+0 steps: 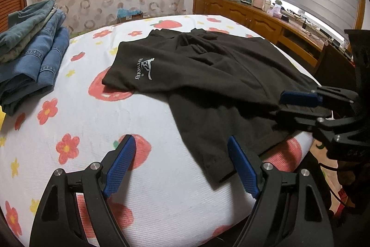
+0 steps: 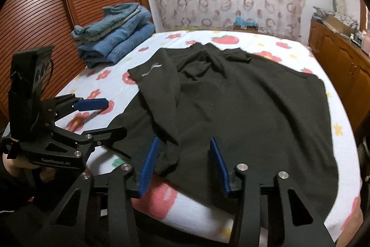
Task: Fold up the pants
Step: 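Grasp the black garment edge with the right tool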
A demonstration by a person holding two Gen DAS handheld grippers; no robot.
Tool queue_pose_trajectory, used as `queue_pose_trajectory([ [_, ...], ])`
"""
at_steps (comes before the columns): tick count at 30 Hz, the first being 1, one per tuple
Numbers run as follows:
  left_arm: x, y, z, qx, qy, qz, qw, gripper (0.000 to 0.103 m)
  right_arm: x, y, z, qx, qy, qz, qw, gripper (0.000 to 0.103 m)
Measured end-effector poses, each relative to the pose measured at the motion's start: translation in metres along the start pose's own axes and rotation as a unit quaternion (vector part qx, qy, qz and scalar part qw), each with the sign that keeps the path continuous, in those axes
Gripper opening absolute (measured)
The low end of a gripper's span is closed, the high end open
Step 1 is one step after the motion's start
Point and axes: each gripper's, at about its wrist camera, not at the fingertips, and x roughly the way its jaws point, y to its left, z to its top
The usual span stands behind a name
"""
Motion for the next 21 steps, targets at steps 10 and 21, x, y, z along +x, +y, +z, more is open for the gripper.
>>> queue_pose_trajectory([
  [10,-0.001,0.001,-0.001,-0.001,-0.005,-0.001,1.0000,0.082,0.010,-0.001,0.011,-0.009,0.016,0.011,1.000,0.027],
  [21,-0.011,0.003,0.007,-0.019,-0.028,0.003,0.9994,0.082,0.005,0.006,0.014,-0.021,-0.010,0.007,1.000,0.004],
])
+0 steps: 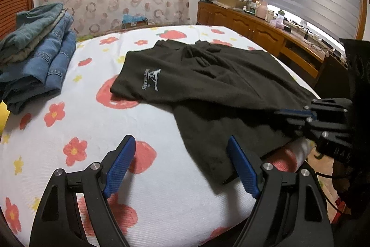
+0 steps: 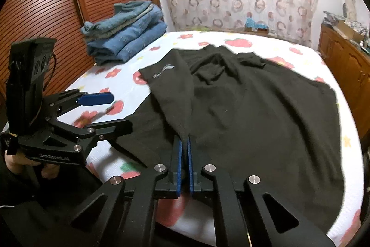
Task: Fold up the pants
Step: 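Grasp the black garment edge with the right tool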
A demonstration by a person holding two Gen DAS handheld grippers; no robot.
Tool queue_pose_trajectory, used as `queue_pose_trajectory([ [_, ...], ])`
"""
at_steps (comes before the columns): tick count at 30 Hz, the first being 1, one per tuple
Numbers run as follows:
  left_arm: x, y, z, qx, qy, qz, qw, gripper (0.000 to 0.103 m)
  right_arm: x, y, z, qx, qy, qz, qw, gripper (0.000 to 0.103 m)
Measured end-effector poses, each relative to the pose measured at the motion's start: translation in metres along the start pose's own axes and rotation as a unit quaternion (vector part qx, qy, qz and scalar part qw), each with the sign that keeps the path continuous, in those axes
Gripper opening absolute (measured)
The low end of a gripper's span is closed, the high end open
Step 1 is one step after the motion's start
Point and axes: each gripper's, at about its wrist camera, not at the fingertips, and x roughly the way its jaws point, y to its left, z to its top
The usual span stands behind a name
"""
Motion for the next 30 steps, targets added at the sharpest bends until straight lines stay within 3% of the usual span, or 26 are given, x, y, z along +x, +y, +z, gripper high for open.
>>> queue_pose_trajectory([
  [9,-0.003,-0.010,0.011,0.011,-0.011,-0.008,0.9998,0.082,-0.030,-0.014,0.007,0.022,-0.047,-0.032,0.998,0.002],
  [16,0.005,-0.013,0.006,0.022,0.006,0.003,0.9997,0.082,-0.017,-0.003,0.000,0.034,-0.038,-0.024,0.998,0.002],
  [18,0.004,-0.010,0.005,0.018,0.006,0.003,0.9998,0.082,-0.006,0.005,0.001,0.028,-0.025,-0.015,0.999,0.006],
  [23,0.001,-0.003,0.003,0.008,0.002,0.004,1.0000,0.082,0.019,0.018,-0.001,0.018,0.002,0.006,1.000,0.027],
  [30,0.002,0.000,0.000,0.002,0.004,0.003,1.0000,0.082,0.035,0.025,0.001,0.011,0.017,0.013,1.000,0.039],
])
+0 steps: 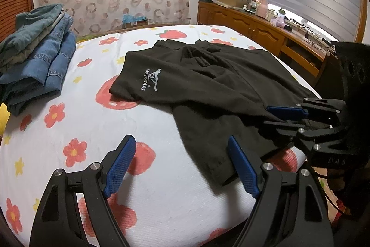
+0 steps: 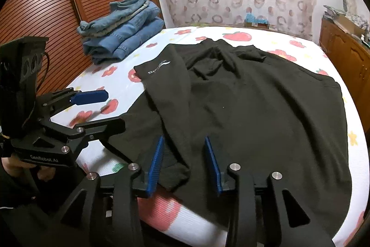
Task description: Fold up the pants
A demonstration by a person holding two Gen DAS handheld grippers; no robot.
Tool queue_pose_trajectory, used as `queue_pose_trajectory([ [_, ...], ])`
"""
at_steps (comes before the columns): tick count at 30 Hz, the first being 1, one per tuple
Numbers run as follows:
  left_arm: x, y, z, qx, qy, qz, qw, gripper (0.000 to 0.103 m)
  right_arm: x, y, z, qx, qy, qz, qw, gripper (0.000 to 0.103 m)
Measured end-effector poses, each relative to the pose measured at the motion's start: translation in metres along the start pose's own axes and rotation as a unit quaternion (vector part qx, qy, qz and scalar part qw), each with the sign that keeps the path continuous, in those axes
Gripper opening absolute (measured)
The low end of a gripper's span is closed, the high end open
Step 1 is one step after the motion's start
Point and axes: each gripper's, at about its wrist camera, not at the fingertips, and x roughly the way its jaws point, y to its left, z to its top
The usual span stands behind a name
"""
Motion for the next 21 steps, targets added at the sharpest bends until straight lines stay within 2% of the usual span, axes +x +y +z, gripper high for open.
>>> queue_pose_trajectory([
  [5,0.000,0.001,-0.001,-0.001,0.000,0.000,1.0000,0.082,-0.003,-0.011,0.000,-0.005,0.004,-0.005,1.000,0.039],
  [6,0.000,0.001,-0.001,-0.001,0.000,0.000,1.0000,0.082,-0.002,-0.010,0.001,-0.008,0.005,-0.006,1.000,0.033],
  [7,0.000,0.001,-0.001,-0.001,0.000,-0.001,1.0000,0.082,-0.004,-0.009,0.001,-0.011,0.007,-0.005,1.000,0.004],
  [13,0.000,0.001,0.000,0.000,-0.002,-0.001,1.0000,0.082,-0.023,-0.012,0.004,-0.012,-0.025,-0.010,1.000,0.002],
  [21,0.000,-0.011,0.015,0.012,-0.007,-0.017,0.9998,0.082,-0.066,-0.035,-0.002,0.006,-0.069,-0.043,0.997,0.002],
])
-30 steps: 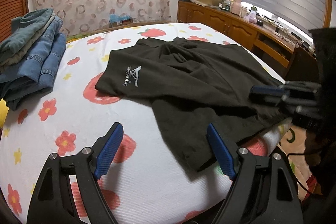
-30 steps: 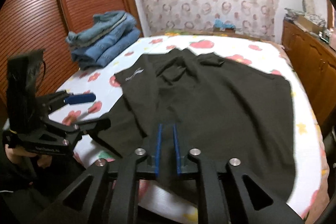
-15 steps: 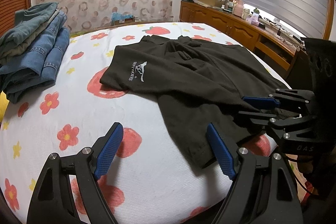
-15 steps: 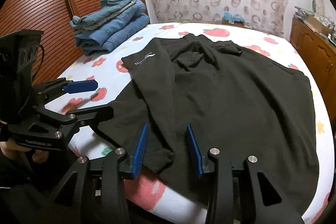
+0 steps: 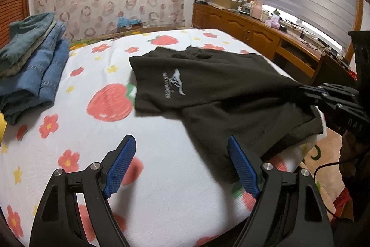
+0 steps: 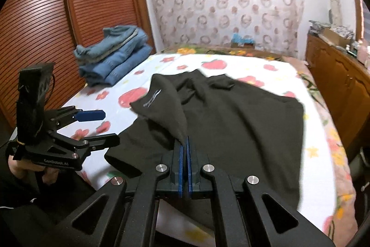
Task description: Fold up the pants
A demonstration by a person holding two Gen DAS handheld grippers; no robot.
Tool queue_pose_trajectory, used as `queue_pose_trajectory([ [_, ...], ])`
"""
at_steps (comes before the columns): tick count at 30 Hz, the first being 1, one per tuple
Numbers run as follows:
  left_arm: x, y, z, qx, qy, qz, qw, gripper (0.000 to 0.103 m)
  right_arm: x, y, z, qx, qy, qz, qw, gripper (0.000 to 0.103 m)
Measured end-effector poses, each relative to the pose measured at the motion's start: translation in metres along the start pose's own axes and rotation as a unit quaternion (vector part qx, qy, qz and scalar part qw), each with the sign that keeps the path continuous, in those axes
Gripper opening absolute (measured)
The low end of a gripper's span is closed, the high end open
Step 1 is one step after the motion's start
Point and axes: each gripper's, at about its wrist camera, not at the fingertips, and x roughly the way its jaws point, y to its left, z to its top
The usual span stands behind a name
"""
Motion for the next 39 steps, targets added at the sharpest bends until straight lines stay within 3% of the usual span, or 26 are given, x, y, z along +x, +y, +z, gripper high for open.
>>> queue_pose_trajectory([
  [11,0.009,-0.034,0.022,0.034,-0.001,-0.020,0.9992,0.082,-0.040,-0.026,-0.020,0.031,-0.011,-0.042,0.999,0.002],
  [23,0.026,-0.057,0.020,0.056,0.017,-0.025,0.9980,0.082,-0.040,-0.026,-0.022,0.062,0.007,-0.054,0.997,0.002],
  [39,0.040,-0.056,0.007,0.052,0.040,-0.016,0.9977,0.082,-0.040,-0.027,-0.023,0.081,0.036,-0.055,0.995,0.002],
])
